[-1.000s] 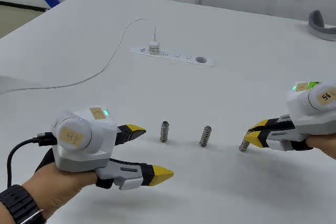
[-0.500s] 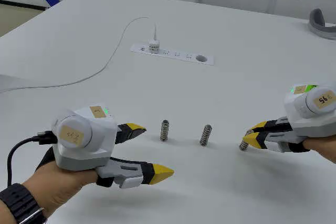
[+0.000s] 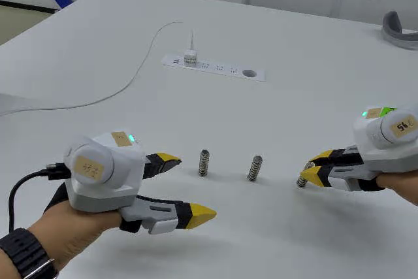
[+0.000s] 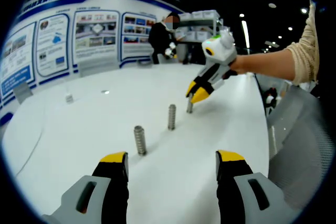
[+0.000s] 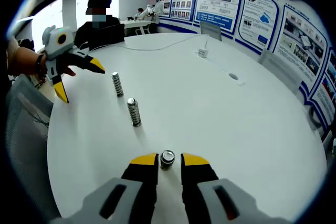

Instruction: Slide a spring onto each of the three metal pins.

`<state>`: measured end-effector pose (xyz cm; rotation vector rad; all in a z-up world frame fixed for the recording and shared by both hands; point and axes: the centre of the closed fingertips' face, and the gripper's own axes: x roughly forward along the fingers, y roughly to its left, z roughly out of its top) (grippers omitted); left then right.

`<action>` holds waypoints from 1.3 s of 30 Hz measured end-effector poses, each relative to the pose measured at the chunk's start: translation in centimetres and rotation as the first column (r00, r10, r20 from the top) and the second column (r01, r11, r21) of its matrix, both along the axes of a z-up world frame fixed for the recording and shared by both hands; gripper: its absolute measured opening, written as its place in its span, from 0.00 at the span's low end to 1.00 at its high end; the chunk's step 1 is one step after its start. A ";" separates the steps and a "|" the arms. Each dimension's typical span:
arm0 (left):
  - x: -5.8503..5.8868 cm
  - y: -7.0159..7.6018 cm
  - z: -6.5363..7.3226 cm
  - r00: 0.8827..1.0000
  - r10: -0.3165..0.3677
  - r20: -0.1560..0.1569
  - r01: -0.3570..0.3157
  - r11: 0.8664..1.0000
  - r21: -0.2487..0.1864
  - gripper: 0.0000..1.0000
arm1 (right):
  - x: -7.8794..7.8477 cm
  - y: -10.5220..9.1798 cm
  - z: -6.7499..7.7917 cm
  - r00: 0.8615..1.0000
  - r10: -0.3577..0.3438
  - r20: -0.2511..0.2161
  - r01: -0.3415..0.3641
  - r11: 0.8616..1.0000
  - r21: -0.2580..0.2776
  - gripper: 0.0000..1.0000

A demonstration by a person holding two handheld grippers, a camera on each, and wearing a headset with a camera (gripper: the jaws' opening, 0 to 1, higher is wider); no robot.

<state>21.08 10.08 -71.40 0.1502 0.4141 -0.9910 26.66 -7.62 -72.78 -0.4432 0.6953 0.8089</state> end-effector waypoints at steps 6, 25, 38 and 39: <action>0.1 0.0 0.0 1.000 -0.001 0.001 0.001 1.000 -0.001 0.69 | -0.1 -0.1 0.3 1.000 -0.011 0.010 0.010 1.000 0.023 0.24; 0.1 -0.2 0.1 1.000 0.005 0.001 -0.005 1.000 -0.007 0.70 | 0.0 -0.5 1.1 0.996 -0.029 0.085 0.024 0.999 0.049 0.52; 0.2 -0.1 0.2 1.000 0.014 0.003 -0.014 1.000 -0.009 0.71 | -0.1 -0.9 1.4 0.991 -0.043 0.125 0.035 0.997 0.066 0.60; 0.2 0.0 0.2 1.000 0.015 0.004 -0.015 1.000 -0.009 0.71 | -0.1 -0.9 1.5 0.990 -0.042 0.132 0.034 0.997 0.068 0.61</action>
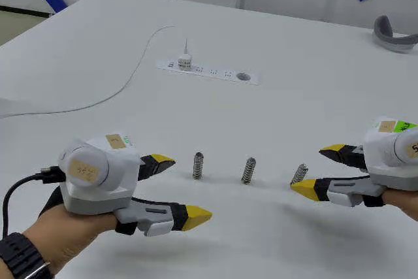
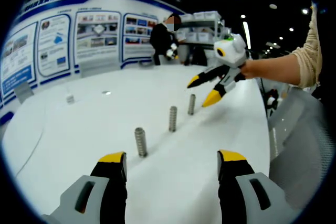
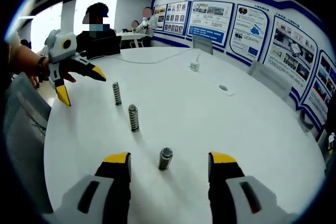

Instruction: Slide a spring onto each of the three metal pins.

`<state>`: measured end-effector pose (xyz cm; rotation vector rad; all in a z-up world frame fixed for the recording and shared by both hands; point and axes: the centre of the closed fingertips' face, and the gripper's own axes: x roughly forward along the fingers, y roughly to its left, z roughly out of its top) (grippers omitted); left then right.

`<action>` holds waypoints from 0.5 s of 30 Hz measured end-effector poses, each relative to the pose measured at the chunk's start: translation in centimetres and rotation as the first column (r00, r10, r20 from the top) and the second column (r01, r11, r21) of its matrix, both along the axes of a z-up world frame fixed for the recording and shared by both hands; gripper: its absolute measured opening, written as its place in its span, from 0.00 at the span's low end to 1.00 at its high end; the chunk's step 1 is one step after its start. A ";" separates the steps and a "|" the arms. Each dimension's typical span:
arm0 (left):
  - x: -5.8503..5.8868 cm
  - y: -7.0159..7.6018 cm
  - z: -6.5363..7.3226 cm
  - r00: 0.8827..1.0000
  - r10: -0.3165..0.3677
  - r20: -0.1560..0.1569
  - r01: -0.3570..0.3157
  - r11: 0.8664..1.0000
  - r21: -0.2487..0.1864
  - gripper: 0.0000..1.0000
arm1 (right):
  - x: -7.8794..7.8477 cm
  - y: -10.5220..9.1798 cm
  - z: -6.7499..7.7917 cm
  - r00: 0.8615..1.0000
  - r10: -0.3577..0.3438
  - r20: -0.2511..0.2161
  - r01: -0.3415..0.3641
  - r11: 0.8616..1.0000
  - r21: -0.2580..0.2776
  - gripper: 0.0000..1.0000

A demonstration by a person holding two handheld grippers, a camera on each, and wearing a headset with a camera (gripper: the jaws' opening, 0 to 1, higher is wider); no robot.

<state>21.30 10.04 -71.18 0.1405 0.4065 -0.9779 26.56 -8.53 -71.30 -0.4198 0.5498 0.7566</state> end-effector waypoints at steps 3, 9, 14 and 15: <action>0.0 0.0 0.1 1.000 0.001 0.000 -0.001 1.000 -0.002 0.72 | -0.2 0.1 0.3 1.000 0.001 0.010 -0.002 1.000 0.004 0.63; 0.1 0.1 0.1 1.000 0.005 0.000 -0.005 1.000 -0.003 0.72 | -0.5 0.1 0.5 1.000 0.001 0.023 -0.001 1.000 0.006 0.67; 0.3 0.2 0.1 1.000 0.008 0.001 -0.008 1.000 -0.006 0.72 | -1.1 0.3 0.6 1.000 0.003 0.027 -0.003 1.000 0.004 0.70; 0.3 0.2 0.1 1.000 0.008 0.001 -0.008 1.000 -0.007 0.72 | -1.2 0.3 0.6 1.000 0.002 0.024 -0.002 1.000 0.006 0.71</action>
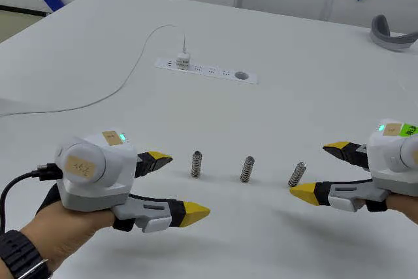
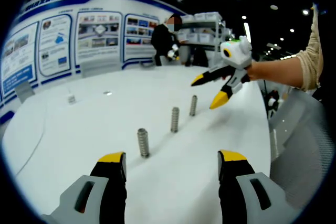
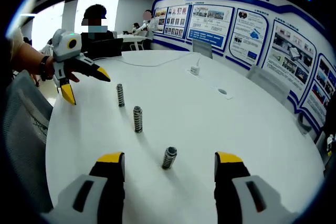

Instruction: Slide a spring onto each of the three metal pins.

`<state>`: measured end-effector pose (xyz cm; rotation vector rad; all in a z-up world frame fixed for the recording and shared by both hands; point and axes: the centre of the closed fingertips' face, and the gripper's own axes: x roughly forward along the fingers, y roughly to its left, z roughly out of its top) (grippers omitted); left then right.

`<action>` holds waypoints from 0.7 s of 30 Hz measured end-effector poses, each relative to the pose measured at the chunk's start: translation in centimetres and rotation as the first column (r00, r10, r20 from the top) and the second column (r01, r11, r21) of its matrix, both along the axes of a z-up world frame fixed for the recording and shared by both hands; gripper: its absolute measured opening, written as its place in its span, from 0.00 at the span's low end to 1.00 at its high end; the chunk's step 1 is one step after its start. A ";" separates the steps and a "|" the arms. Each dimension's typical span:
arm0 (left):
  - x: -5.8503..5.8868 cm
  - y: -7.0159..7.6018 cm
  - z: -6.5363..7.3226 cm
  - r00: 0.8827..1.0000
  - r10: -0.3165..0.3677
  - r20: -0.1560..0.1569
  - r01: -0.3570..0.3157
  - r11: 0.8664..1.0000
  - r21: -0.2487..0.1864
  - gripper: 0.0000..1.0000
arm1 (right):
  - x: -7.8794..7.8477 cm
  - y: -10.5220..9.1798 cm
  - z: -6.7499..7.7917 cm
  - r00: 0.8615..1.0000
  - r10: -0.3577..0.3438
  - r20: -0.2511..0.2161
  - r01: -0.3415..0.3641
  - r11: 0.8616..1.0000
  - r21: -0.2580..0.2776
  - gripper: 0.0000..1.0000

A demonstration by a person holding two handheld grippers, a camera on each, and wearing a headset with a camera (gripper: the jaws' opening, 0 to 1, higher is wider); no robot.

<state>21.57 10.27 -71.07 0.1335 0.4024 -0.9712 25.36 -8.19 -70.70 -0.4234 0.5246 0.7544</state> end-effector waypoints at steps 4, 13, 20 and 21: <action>0.1 0.1 0.1 1.000 0.004 0.001 -0.004 1.000 -0.004 0.73 | -0.6 0.0 0.0 1.000 0.003 0.002 -0.003 1.000 0.002 0.73; 0.1 0.2 0.1 1.000 0.004 0.002 -0.004 1.000 -0.004 0.74 | -1.8 -0.3 0.2 1.000 0.000 0.005 -0.001 1.000 0.020 0.77; 0.1 0.3 0.0 1.000 0.005 0.000 -0.005 1.000 -0.008 0.74 | -2.6 -0.7 0.4 1.000 0.000 0.013 0.000 1.000 0.029 0.78; 0.1 0.3 0.0 1.000 0.005 0.000 -0.005 1.000 -0.009 0.74 | -2.7 -0.7 0.4 1.000 -0.001 0.013 0.000 1.000 0.031 0.78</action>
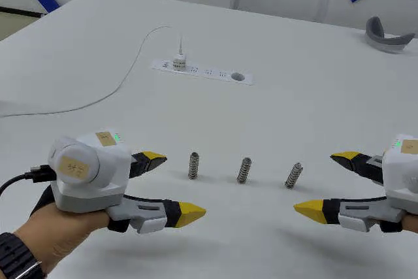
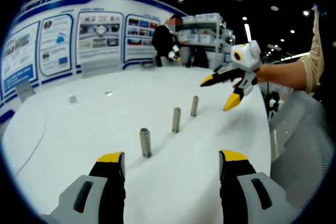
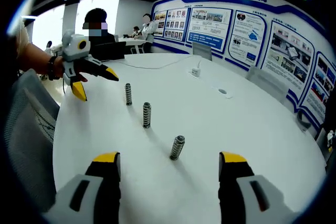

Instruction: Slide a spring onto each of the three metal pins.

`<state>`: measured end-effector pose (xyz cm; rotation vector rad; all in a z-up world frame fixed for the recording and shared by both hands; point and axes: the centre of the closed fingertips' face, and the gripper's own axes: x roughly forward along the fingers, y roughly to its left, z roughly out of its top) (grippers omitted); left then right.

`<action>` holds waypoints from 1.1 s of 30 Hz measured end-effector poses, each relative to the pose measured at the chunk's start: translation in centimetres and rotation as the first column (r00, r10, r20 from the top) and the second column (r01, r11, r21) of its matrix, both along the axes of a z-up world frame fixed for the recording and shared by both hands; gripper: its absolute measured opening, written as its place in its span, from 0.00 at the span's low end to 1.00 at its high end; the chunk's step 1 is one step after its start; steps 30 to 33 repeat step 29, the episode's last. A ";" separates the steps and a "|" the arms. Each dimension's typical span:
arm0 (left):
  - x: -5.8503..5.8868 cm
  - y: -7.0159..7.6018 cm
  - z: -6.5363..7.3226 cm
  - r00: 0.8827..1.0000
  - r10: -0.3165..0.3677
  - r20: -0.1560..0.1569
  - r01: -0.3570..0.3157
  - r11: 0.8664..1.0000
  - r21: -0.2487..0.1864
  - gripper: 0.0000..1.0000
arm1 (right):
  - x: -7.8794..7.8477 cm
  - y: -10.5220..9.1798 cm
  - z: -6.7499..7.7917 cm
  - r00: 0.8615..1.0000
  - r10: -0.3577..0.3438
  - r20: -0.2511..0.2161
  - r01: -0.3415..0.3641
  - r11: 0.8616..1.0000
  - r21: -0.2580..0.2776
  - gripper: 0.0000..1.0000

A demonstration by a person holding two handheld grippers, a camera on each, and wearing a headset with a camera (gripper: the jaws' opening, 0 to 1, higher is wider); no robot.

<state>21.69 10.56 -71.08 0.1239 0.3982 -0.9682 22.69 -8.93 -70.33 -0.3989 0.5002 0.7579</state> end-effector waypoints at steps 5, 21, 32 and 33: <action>-0.1 0.1 -0.1 1.000 0.001 -0.003 -0.001 1.000 -0.003 0.75 | -0.3 -0.2 -0.1 1.000 -0.004 0.001 0.004 1.000 0.007 0.79; -0.6 0.4 -0.4 1.000 0.013 -0.016 -0.013 1.000 -0.008 0.75 | -1.4 -1.0 -0.4 0.999 -0.027 0.017 0.026 0.999 0.047 0.79; -0.9 0.7 -0.6 1.000 0.019 -0.021 -0.019 1.000 -0.003 0.75 | -1.5 -1.3 -0.5 0.999 -0.040 0.015 0.039 0.998 0.057 0.79; -0.9 0.7 -0.6 1.000 0.019 -0.021 -0.019 1.000 -0.003 0.75 | -1.5 -1.3 -0.5 0.999 -0.040 0.015 0.039 0.998 0.057 0.79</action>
